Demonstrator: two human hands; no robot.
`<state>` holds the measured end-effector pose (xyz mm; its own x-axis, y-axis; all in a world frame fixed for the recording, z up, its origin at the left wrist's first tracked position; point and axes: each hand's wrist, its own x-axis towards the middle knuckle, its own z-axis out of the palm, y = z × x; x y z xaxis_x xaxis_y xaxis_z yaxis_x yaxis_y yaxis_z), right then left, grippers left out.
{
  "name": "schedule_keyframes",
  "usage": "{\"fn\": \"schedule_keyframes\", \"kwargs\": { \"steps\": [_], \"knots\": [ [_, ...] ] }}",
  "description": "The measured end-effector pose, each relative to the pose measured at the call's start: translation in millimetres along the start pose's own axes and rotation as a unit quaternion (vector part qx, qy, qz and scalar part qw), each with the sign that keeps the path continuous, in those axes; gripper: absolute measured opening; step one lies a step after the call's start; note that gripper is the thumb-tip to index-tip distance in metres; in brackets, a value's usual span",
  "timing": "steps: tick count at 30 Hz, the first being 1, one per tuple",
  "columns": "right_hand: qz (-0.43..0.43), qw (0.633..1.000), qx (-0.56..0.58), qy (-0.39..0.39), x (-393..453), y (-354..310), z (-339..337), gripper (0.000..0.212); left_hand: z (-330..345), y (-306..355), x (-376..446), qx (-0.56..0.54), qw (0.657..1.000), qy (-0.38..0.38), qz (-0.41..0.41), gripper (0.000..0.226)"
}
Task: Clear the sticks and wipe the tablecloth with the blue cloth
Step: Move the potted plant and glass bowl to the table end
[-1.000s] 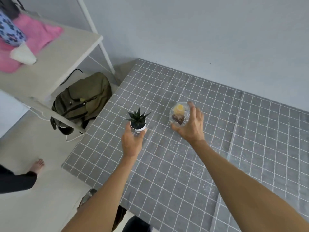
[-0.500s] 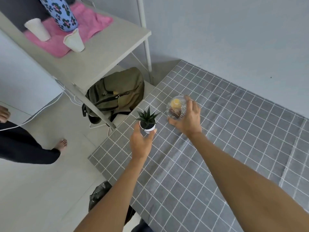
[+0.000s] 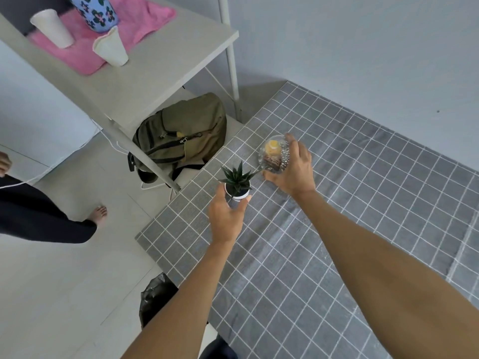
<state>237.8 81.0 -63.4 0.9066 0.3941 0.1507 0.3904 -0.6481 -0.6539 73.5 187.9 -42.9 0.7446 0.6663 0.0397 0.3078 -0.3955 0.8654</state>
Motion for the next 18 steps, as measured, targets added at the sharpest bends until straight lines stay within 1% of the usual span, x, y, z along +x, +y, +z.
{"fn": "schedule_keyframes", "kwargs": {
  "steps": [6, 11, 15, 18],
  "knots": [
    [0.009, 1.000, -0.013, -0.023, 3.5, 0.7, -3.7, 0.107, 3.8, 0.9, 2.1, -0.003, 1.000, 0.001, -0.014, 0.040],
    [0.021, 0.997, -0.038, -0.058, 1.8, -2.9, -14.0, 0.111, 3.4, 4.1, 0.6, 0.002, 1.000, -0.002, -0.014, 0.044],
    [0.043, 0.992, -0.080, -0.090, -15.3, -0.5, -32.4, 0.112, -4.4, -3.2, -4.3, 0.014, 0.999, -0.026, -0.035, 0.064],
    [0.068, 0.986, -0.104, -0.107, -36.0, -1.6, -49.7, 0.103, -9.9, -3.2, -15.3, 0.064, 0.996, -0.044, -0.046, 0.073]
  ]
}}
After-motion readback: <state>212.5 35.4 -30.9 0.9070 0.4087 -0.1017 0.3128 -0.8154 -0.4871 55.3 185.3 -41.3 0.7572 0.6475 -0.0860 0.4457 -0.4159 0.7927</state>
